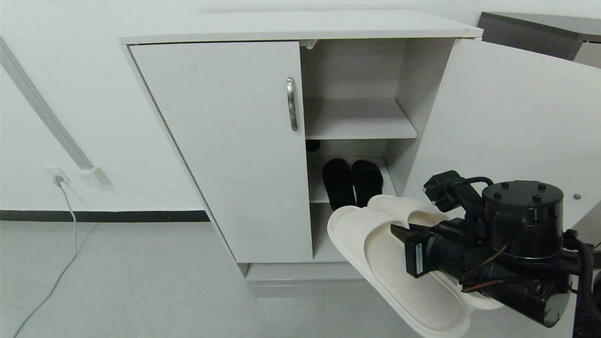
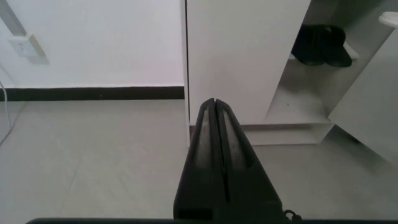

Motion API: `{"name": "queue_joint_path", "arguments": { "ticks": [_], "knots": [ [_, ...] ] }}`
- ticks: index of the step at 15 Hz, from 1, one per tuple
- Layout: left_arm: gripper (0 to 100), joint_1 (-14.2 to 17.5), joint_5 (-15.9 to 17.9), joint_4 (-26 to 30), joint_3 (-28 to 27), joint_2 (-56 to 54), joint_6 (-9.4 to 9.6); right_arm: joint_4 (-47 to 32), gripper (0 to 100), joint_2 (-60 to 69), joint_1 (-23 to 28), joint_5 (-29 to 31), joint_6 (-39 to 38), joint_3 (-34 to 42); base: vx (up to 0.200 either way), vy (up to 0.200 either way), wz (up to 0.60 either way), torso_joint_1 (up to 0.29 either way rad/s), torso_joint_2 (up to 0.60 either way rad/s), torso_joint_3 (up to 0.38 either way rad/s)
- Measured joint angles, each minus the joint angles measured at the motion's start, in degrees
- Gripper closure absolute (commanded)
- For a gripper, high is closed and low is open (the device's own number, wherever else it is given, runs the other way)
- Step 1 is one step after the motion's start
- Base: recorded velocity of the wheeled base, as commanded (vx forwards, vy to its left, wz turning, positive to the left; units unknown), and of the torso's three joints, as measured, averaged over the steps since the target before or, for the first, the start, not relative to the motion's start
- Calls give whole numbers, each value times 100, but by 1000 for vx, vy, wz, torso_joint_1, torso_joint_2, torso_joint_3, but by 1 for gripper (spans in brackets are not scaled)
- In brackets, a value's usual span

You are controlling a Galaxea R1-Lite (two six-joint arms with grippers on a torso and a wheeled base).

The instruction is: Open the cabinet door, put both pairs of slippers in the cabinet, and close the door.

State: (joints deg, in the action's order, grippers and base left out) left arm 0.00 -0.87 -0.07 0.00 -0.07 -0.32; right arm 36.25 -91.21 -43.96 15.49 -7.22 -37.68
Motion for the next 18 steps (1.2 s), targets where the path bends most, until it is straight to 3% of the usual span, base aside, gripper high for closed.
{"name": "queue_joint_path", "arguments": {
  "ticks": [6, 10, 11, 15, 18],
  "knots": [
    [100, 0, 21, 0, 0, 0, 11, 80, 100, 9, 2, -1, 11, 41, 0, 0, 0, -1, 124, 116],
    [100, -2, 0, 2, 0, 0, -20, 223, 100, -24, -24, 23, 128, 37, 0, -150, 0, 1, 7, 7],
    [100, -2, 5, 7, 0, 0, -23, 305, 100, -99, -83, 172, 158, -11, 0, 0, 0, 0, 0, 0],
    [100, -11, 11, 2, 0, 0, -22, 157, 100, -678, -607, 1948, -268, -868, 0, 0, 0, 0, 0, 0],
    [100, -10, 13, 0, 0, 0, -20, -141, 100, -1119, -935, 2638, -356, -1541, 0, 0, 0, 0, 0, 0]
  ]
}}
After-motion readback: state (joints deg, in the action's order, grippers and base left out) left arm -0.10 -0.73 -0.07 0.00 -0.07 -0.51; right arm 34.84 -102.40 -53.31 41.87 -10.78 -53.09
